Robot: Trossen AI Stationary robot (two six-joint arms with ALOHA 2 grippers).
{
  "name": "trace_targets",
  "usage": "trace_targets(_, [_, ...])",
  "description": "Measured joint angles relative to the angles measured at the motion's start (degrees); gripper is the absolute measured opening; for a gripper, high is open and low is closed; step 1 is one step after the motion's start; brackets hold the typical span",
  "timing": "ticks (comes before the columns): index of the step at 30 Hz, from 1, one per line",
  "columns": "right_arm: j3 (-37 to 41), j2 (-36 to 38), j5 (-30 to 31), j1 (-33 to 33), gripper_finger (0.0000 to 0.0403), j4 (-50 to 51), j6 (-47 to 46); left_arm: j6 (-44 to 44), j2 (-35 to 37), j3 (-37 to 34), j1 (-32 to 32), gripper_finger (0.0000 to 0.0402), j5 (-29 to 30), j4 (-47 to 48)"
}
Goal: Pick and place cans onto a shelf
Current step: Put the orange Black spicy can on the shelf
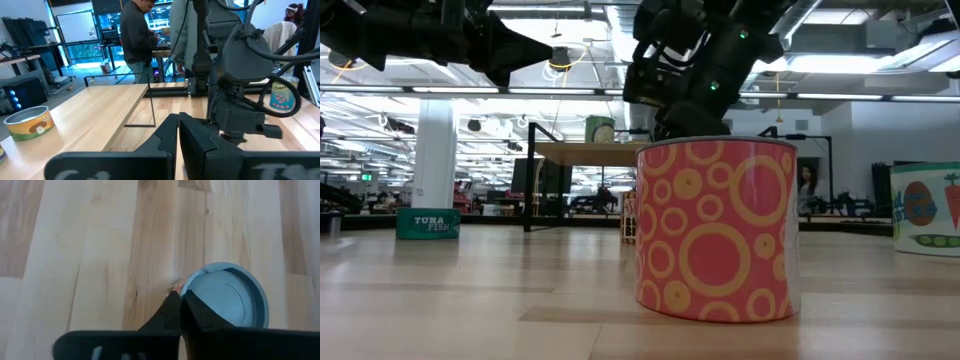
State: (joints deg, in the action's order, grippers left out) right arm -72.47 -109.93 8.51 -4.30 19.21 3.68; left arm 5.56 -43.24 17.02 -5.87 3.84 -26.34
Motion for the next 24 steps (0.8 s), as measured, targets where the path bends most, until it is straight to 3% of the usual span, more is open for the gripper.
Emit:
trace_targets(6, [-1.55, 5.37, -4.78, -0.72, 0.0018, 4.17, -1.36, 0.02, 0.00, 0.00, 0.00, 0.0009, 0.00, -0.10])
trace_targets(14, [-13.14, 14.55, -4.79, -1.35, 0.0013, 14.87, 2.48, 0.24, 0.01, 0.00, 0.00, 0.0009, 0.00, -0.16])
trace_targets(19, [-19.82, 16.61, -1.53, 5.52, 0.0016, 20.06, 9.22, 0.48, 0.00, 0.00, 0.00, 0.0009, 0.00, -0.20])
trace_targets(24, [-22.48, 15.07, -3.34, 16.79, 0.0011, 19.82, 16.34, 0.48, 0.02, 0.00, 0.00, 0.0009, 0.00, -0.25])
